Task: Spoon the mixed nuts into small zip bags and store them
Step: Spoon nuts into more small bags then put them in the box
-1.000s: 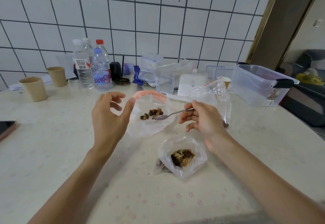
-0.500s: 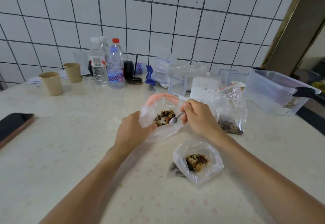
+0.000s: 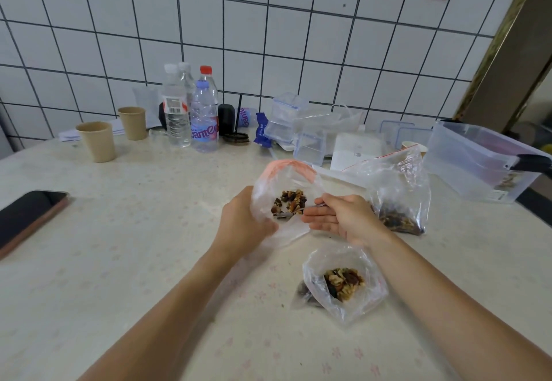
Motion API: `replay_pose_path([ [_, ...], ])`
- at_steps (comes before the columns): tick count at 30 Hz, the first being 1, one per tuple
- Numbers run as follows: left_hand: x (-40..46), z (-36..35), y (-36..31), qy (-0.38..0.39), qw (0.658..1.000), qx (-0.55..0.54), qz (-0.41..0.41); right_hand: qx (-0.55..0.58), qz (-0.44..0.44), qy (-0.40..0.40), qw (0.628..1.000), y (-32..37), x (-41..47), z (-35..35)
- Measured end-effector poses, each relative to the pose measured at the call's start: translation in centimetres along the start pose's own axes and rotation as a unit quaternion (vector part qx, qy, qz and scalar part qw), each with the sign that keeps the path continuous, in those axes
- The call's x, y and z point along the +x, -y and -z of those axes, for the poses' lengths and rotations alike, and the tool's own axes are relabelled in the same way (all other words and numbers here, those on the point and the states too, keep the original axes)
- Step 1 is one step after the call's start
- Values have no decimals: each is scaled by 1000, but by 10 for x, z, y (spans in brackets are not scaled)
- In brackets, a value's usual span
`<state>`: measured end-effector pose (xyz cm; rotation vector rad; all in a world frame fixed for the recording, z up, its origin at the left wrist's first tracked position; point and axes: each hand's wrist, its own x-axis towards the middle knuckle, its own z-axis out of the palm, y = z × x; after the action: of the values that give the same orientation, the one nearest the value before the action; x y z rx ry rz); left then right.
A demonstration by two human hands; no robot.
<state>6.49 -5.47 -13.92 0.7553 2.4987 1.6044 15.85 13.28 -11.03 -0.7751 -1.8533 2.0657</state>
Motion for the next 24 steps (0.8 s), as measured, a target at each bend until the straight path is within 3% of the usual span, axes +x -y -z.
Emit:
replay_pose_path([
  [8, -3, 1, -4, 5, 997, -70, 13, 28, -35, 21, 999, -1, 0, 4],
  [13, -4, 1, -4, 9, 995, -101, 23, 62, -62, -11, 996, 1, 5, 1],
  [24, -4, -1, -1, 27, 994, -100, 29, 16, -30, -26, 999, -1, 16, -10],
])
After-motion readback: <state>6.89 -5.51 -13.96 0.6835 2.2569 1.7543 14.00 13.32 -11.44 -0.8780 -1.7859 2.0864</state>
